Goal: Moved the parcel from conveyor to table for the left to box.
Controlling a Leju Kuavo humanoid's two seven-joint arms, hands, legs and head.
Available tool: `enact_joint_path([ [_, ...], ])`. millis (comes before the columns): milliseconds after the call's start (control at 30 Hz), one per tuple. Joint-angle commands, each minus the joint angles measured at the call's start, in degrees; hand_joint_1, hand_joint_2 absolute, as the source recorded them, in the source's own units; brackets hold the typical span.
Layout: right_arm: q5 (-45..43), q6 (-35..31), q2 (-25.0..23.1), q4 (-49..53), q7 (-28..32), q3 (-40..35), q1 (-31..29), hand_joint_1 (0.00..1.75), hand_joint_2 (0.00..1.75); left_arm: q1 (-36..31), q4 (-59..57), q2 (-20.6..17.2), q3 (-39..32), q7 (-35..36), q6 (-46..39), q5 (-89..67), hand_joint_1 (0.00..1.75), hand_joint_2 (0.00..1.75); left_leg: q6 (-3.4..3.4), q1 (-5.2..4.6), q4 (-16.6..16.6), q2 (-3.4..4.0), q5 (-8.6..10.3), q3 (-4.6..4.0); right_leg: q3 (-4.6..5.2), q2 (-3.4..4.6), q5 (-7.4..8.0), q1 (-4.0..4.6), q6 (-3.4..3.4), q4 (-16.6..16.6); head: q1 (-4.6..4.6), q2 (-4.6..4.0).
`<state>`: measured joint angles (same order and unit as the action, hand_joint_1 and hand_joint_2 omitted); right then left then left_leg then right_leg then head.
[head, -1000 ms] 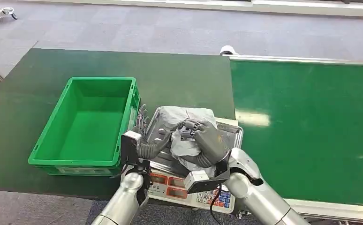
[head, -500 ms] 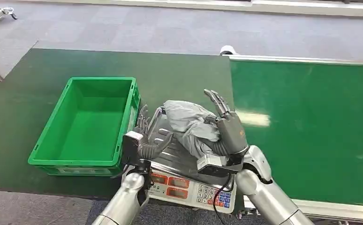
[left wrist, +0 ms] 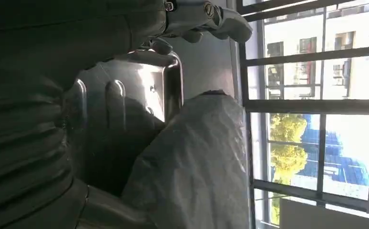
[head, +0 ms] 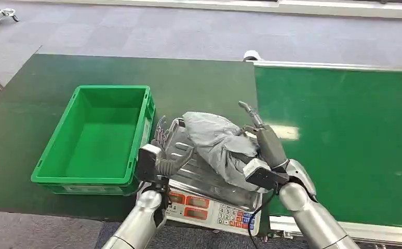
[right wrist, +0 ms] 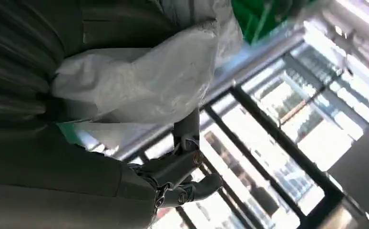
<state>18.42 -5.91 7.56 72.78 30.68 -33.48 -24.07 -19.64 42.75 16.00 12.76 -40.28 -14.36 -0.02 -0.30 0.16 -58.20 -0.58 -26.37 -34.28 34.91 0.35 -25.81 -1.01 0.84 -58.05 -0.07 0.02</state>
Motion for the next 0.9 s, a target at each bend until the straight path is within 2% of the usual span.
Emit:
enact_joint_path([
  [33, -2.88, 15.32, 2.60, -9.32, 1.32, -3.36, -2.57, 0.00, 1.75, -2.83, -2.97, -1.06, 2.36, 0.28, 0.68, -0.11, 0.00, 1.75, 0.00, 0.06, 0.08, -0.06, 0.01, 0.15, -0.23, -0.11, 0.02, 0.08, -0.04, 0.15, 0.00, 0.00],
  [100, -5.85, 19.84, 1.25, -10.39, 3.37, -1.83, -3.29, 0.00, 1.75, -3.27, -3.14, -1.03, 2.33, 0.28, 0.40, -0.04, 0.00, 1.75, 0.00, 0.05, 0.16, -0.01, 0.02, 0.25, -0.32, -0.09, 0.04, 0.07, -0.06, 0.23, -0.02, 0.00],
  [233, -6.59, 20.37, -0.12, -9.16, 4.15, 0.30, -4.04, 0.00, 1.75, -3.83, -3.37, -1.02, 2.25, 0.28, 0.22, -0.09, 0.00, 1.75, -0.02, 0.02, 0.09, 0.08, 0.01, 0.16, -0.19, 0.01, 0.04, 0.04, -0.08, 0.12, 0.00, 0.00],
  [333, -8.42, 19.41, -0.87, -4.22, 5.98, 3.78, -2.48, 0.00, 1.75, -4.27, -3.25, -1.12, 2.36, 0.28, -0.06, -0.18, 0.00, 1.75, -0.02, 0.02, 0.01, -0.04, 0.01, 0.02, -0.07, -0.08, 0.00, 0.03, -0.06, 0.02, 0.00, 0.00],
  [367, -7.68, 16.75, -0.74, 0.03, 6.90, 5.76, -1.03, 0.00, 1.75, -4.41, -2.96, -1.27, 2.49, 0.28, -0.26, -0.22, 0.00, 1.75, -0.03, 0.03, 0.07, -0.04, 0.02, 0.11, -0.16, -0.10, 0.01, 0.05, -0.08, 0.08, 0.00, 0.00],
  [400, -4.70, 10.56, -1.31, 3.75, 8.69, 8.12, 0.48, 0.00, 1.75, -4.48, -2.51, -1.36, 2.52, 0.28, -0.63, -0.27, 0.00, 1.75, -0.04, 0.06, 0.08, -0.04, 0.01, 0.15, -0.21, -0.13, 0.01, 0.09, -0.10, 0.12, 0.00, 0.00],
  [433, -4.70, 10.56, -1.31, 3.75, 8.69, 8.12, 0.48, 0.00, 1.75, -4.48, -2.51, -1.36, 2.52, 0.28, -0.63, -0.27, 0.00, 1.75, -0.02, -0.02, 0.02, -0.08, 0.01, 0.01, -0.05, -0.11, -0.02, -0.01, -0.05, 0.00, -0.02, 0.00],
  [500, -2.50, 0.66, -2.74, 12.24, 9.32, 12.52, 3.60, 0.00, 1.75, -5.03, -2.18, -1.42, 2.74, 0.28, -1.17, -0.25, 0.00, 1.75, -0.03, 0.04, 0.04, -0.01, -0.03, 0.10, -0.13, -0.07, -0.02, 0.06, -0.08, 0.06, -0.02, 0.00],
  [533, -2.50, 0.66, -2.74, 12.24, 9.32, 12.52, 3.60, 0.00, 1.75, -5.03, -2.18, -1.42, 2.74, 0.28, -1.17, -0.25, 0.00, 1.75, -0.02, 0.02, -0.01, -0.12, -0.01, 0.01, -0.07, -0.16, -0.04, 0.03, -0.06, 0.00, 0.00, 0.00],
  [600, -2.89, -5.51, -3.32, 17.73, 9.32, 14.79, 6.29, 0.00, 1.75, -5.45, -2.86, -1.09, 2.62, 0.28, -1.25, 0.01, 0.00, 1.75, -0.01, -0.01, 0.00, -0.11, 0.01, -0.03, -0.01, -0.13, -0.02, 0.00, -0.04, -0.01, -0.02, 0.00],
  [633, -2.89, -5.51, -3.32, 17.73, 9.32, 14.79, 6.29, 0.00, 1.75, -5.45, -2.86, -1.09, 2.62, 0.28, -1.25, 0.01, 0.00, 1.75, -0.03, 0.03, 0.01, -0.15, -0.02, 0.01, -0.10, -0.19, -0.05, 0.05, -0.07, 0.03, 0.00, 0.00],
  [700, -4.50, -10.42, -3.73, 18.44, 9.32, 17.30, 8.54, 0.00, 1.75, -4.62, -2.84, -0.83, 2.43, 0.28, -1.60, 0.23, 0.00, 1.75, -0.02, 0.03, 0.01, -0.11, -0.02, 0.03, -0.08, -0.14, -0.03, 0.04, -0.06, 0.04, 0.00, 0.00],
  [800, -6.50, -11.29, -3.25, 18.96, 9.32, 18.27, 9.45, 0.00, 1.75, -4.08, -2.65, -0.81, 2.40, 0.28, -1.59, 0.31, 0.00, 1.75, -0.02, 0.06, 0.15, -0.08, -0.03, 0.24, -0.32, -0.15, -0.03, 0.09, -0.09, 0.22, 0.00, 0.00],
  [833, -6.99, -13.66, -3.57, 18.49, 9.32, 19.38, 9.90, 0.00, 1.75, -3.79, -2.50, -0.78, 2.28, 0.28, -1.76, 0.37, 0.00, 1.75, 0.00, 0.01, 0.03, -0.15, -0.02, 0.02, -0.10, -0.17, -0.04, 0.02, -0.04, 0.05, 0.00, 0.00],
  [900, -7.48, -15.69, -3.24, 17.95, 9.32, 20.67, 10.72, 0.00, 1.75, -3.26, -2.24, -0.74, 2.07, 0.28, -1.87, 0.52, 0.00, 1.75, -0.01, 0.02, 0.13, -0.08, -0.02, 0.17, -0.24, -0.14, -0.02, 0.04, -0.07, 0.16, -0.02, 0.00],
])
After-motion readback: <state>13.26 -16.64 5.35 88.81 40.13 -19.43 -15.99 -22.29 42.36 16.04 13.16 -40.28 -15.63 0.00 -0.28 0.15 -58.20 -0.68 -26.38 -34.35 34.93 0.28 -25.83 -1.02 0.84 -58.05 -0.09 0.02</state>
